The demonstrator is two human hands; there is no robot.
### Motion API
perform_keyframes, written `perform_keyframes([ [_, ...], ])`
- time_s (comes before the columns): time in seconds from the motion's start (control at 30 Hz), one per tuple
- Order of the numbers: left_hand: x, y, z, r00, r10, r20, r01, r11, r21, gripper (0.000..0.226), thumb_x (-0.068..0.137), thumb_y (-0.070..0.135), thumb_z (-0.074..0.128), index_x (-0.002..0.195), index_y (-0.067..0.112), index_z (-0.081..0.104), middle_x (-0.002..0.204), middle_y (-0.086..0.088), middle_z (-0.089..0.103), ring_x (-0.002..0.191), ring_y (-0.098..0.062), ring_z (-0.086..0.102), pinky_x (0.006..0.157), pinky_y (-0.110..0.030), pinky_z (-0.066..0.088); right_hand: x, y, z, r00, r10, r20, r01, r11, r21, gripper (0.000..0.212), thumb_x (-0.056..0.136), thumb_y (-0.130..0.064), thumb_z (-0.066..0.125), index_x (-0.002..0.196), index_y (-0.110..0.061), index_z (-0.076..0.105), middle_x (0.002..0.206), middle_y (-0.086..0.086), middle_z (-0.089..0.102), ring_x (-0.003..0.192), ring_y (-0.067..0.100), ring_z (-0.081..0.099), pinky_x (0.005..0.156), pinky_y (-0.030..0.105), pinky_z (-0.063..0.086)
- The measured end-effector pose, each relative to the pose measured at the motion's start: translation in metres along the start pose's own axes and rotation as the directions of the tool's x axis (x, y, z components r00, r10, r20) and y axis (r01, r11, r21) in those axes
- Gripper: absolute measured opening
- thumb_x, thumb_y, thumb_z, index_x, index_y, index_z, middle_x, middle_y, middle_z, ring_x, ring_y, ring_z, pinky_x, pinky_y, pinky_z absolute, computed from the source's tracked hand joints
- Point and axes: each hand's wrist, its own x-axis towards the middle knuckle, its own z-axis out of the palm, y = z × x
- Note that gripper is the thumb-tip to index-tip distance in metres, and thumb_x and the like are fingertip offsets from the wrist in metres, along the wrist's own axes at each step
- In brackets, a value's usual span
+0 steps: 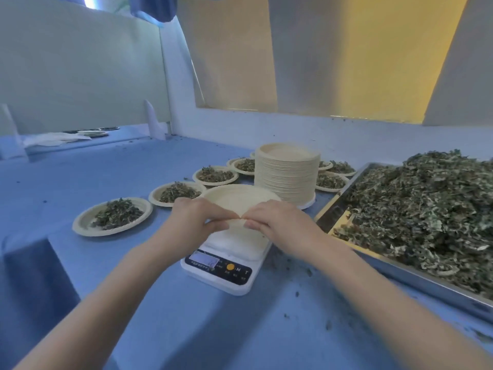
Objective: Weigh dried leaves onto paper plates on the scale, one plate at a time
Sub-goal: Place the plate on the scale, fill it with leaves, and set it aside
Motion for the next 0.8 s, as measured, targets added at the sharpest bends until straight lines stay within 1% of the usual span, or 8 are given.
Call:
perform_keyframes([
  [0.07,-0.010,-0.005,0.012,1.000,-0.012,0.018,0.013,1.000,-0.020,0.024,0.087,0.013,0.065,0.108,0.024,0.073,0.102,0.003,0.072,0.096,-0.016,0.060,0.090,-0.029,0.039,-0.004,-0.002,0.016,0.999,0.015,0.031,-0.012,0.995,-0.095,0.033,0.101,-0.034,0.040,0.122,-0.021,0.062,0.125,-0.006,0.061,0.116,0.017,0.050,0.099,0.033,0.031],
  [0.13,-0.015,-0.006,0.023,1.000,0.016,0.010,-0.015,0.999,-0.039,0.020,0.087,0.012,0.065,0.104,0.019,0.074,0.097,-0.003,0.073,0.094,-0.022,0.062,0.087,-0.034,0.042,-0.007,-0.003,0.027,1.000,0.028,0.011,-0.026,0.984,-0.175,0.033,0.101,-0.037,0.036,0.122,-0.027,0.060,0.126,-0.012,0.059,0.117,0.012,0.049,0.099,0.028,0.023],
  [0.23,-0.019,-0.009,0.032,0.999,0.042,-0.015,-0.043,0.998,-0.047,0.016,0.087,0.015,0.065,0.099,0.018,0.075,0.093,-0.002,0.074,0.091,-0.023,0.064,0.085,-0.037,0.043,-0.012,-0.001,0.035,0.999,0.044,-0.026,-0.048,0.982,-0.180,0.031,0.101,-0.040,0.035,0.120,-0.033,0.060,0.123,-0.019,0.059,0.115,0.007,0.047,0.097,0.029,0.013],
  [0.33,-0.021,-0.015,0.034,1.000,0.025,-0.019,-0.026,0.995,-0.096,0.020,0.088,0.016,0.065,0.104,0.023,0.073,0.096,0.012,0.072,0.094,-0.009,0.062,0.091,-0.032,0.041,-0.016,0.000,0.038,0.998,0.031,-0.053,-0.038,0.989,-0.144,0.030,0.100,-0.040,0.037,0.117,-0.035,0.062,0.119,-0.020,0.060,0.114,0.005,0.046,0.094,0.029,0.010],
  [0.47,-0.022,-0.019,0.028,0.997,-0.062,-0.055,0.049,0.976,-0.213,0.025,0.088,0.025,0.065,0.111,0.032,0.068,0.102,0.025,0.061,0.100,0.004,0.051,0.085,-0.001,0.030,-0.011,0.001,0.035,0.988,0.107,-0.111,-0.103,0.994,0.039,0.033,0.099,-0.043,0.038,0.121,-0.034,0.061,0.122,-0.017,0.060,0.117,0.004,0.046,0.093,0.029,0.013],
  [0.5,-0.021,-0.019,0.027,0.994,-0.082,-0.076,0.063,0.974,-0.219,0.024,0.088,0.025,0.064,0.111,0.033,0.068,0.102,0.028,0.059,0.101,0.005,0.050,0.084,0.002,0.028,-0.007,0.001,0.034,0.985,0.123,-0.120,-0.115,0.991,0.067,0.032,0.100,-0.042,0.037,0.120,-0.034,0.061,0.120,-0.016,0.061,0.116,0.004,0.046,0.091,0.029,0.015],
  [0.6,-0.017,-0.019,0.025,0.980,-0.146,-0.136,0.104,0.957,-0.272,0.019,0.089,0.025,0.062,0.103,0.035,0.069,0.090,0.038,0.056,0.095,0.011,0.050,0.080,0.003,0.029,0.003,0.000,0.030,0.980,0.141,-0.143,-0.127,0.986,0.105,0.032,0.100,-0.038,0.036,0.113,-0.031,0.065,0.113,-0.012,0.065,0.110,0.009,0.051,0.081,0.026,0.016],
  [0.8,-0.014,-0.031,0.032,0.895,-0.357,-0.268,0.224,0.878,-0.423,0.024,0.093,0.020,0.054,0.088,0.040,0.066,0.096,0.023,0.065,0.091,0.010,0.054,0.078,-0.008,0.036,0.011,-0.002,0.029,0.967,0.177,-0.182,-0.142,0.972,0.190,0.031,0.100,-0.038,0.040,0.112,-0.028,0.066,0.109,-0.009,0.065,0.108,0.010,0.053,0.098,0.034,0.026],
])
